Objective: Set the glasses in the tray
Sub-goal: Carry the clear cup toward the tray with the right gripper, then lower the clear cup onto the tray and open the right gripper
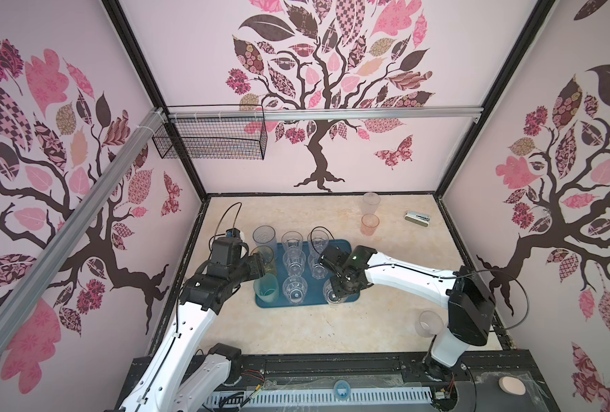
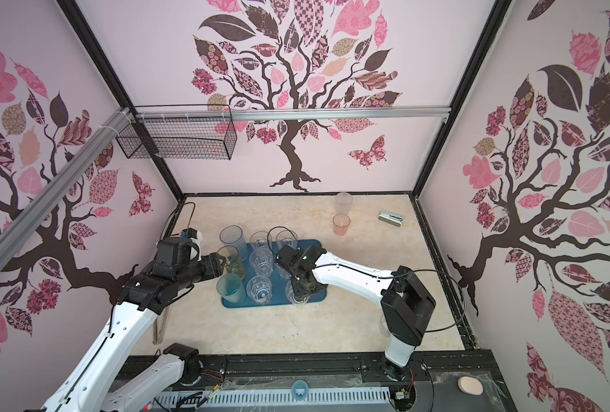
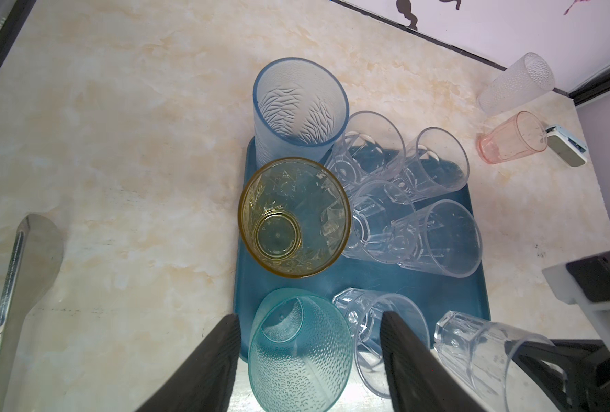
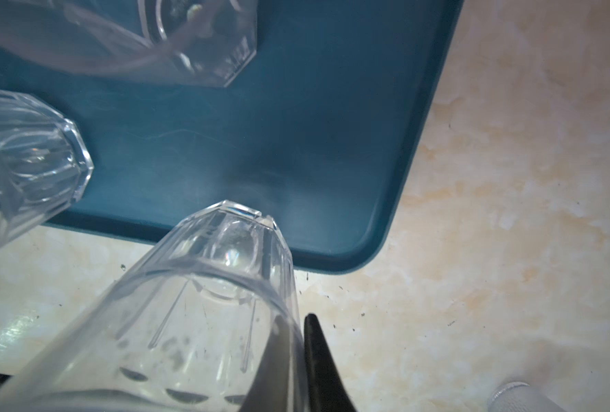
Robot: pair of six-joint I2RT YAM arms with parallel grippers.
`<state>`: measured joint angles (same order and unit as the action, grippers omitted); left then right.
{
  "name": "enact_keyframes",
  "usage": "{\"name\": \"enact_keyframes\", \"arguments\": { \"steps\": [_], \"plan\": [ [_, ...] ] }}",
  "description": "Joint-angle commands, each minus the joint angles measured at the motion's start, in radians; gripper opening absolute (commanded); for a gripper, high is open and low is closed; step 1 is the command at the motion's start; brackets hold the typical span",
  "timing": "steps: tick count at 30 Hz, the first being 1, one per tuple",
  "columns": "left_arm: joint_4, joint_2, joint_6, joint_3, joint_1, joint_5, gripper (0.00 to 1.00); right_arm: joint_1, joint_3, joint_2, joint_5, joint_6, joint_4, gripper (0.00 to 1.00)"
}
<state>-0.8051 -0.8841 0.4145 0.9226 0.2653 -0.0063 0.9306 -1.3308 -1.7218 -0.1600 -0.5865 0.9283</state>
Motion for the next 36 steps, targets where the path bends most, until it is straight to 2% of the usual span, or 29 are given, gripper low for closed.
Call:
{"name": "enact_keyframes", "arguments": {
  "steps": [1,16,23,36],
  "plan": [
    [0.032,0.004,-0.009,-0.034,-0.003,0.021,0.66,0.007,-0.047,-0.057,0.006,0.008,-0.010,0.00],
    [0.062,0.006,-0.007,-0.059,-0.002,0.043,0.66,0.011,-0.099,-0.181,0.094,0.033,-0.035,0.00],
    [0.081,0.008,0.001,-0.068,-0.003,0.047,0.66,0.012,-0.137,-0.208,-0.003,0.040,-0.019,0.00],
    [0.088,0.009,-0.001,-0.075,-0.003,0.048,0.66,0.012,-0.149,-0.221,0.020,0.053,-0.017,0.00]
  ]
}}
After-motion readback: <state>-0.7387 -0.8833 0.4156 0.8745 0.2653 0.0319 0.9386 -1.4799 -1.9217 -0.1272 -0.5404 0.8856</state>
